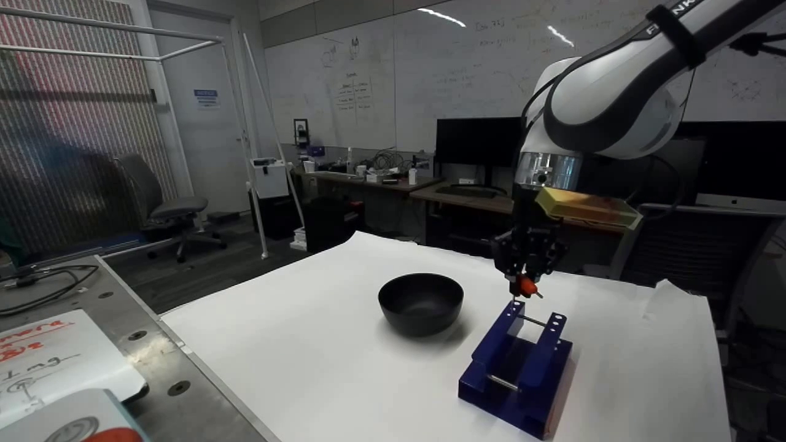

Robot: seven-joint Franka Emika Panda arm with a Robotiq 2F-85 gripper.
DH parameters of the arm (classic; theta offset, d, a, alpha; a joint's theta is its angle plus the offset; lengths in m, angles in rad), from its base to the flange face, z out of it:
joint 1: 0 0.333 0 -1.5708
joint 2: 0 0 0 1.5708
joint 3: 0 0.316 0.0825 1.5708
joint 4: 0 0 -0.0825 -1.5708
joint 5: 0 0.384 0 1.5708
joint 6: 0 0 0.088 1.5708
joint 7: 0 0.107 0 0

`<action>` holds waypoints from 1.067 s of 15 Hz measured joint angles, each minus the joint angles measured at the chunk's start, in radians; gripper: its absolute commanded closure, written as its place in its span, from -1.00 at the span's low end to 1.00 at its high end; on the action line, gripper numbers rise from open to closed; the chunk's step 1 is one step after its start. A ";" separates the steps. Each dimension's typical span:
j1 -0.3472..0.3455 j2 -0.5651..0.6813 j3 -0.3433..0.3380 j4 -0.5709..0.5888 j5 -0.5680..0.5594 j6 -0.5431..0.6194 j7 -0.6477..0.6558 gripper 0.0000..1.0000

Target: Put the orange object in the bowl

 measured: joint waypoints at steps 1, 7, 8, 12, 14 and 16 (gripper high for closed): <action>0.000 -0.010 -0.001 0.000 -0.024 -0.013 0.009 0.74; 0.000 -0.198 -0.008 0.005 -0.098 -0.202 0.019 0.85; 0.000 -0.232 -0.010 0.004 -0.098 -0.210 0.003 0.86; 0.000 -0.325 -0.023 -0.035 -0.092 -0.113 -0.105 0.86; 0.001 -0.333 -0.024 -0.082 -0.079 0.026 -0.157 0.86; 0.011 -0.318 -0.023 -0.132 -0.046 0.188 -0.210 0.86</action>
